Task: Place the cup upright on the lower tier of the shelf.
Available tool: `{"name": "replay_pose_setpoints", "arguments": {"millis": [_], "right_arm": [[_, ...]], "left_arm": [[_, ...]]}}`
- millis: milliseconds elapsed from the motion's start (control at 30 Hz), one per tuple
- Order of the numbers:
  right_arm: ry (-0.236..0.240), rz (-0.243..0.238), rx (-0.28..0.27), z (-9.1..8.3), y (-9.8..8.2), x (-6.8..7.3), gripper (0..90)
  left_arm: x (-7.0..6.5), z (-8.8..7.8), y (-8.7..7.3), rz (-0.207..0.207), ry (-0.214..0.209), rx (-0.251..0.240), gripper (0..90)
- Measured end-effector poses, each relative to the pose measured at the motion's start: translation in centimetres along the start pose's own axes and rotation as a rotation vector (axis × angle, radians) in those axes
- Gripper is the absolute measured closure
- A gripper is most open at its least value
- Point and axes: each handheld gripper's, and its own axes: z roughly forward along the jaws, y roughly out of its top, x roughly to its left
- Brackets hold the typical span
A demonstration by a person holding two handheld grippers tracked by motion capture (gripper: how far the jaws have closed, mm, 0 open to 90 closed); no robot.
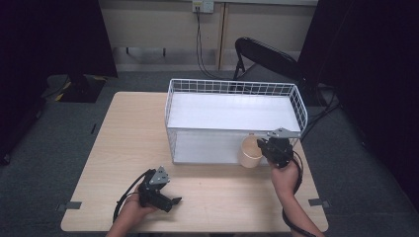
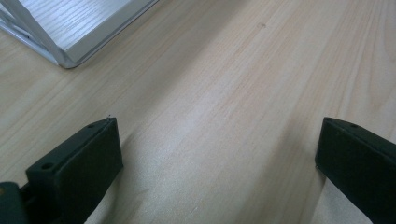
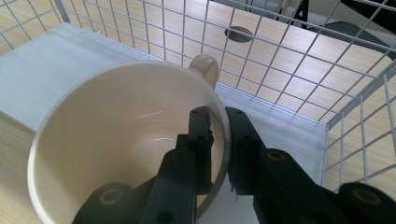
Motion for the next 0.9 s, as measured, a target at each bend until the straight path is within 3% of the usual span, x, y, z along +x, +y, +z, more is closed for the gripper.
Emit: {"name": "replay_pose_setpoints", "arguments": {"millis": [300, 467, 900], "right_arm": [[-0.030, 0.011, -0.035, 0.2, -0.5, 0.0, 82.0], [-0.044, 0.005, -0.034, 0.5, -0.5, 0.0, 82.0], [-0.055, 0.045, -0.040, 1.1, -0.9, -0.4, 81.9]], "left_arm": [[0.0, 0.0, 0.0, 0.001, 0.000, 0.000, 0.0], [0.0, 0.0, 0.0, 0.001, 0.000, 0.000, 0.0], [0.0, 0.0, 0.0, 0.000, 0.000, 0.000, 0.0]]}}
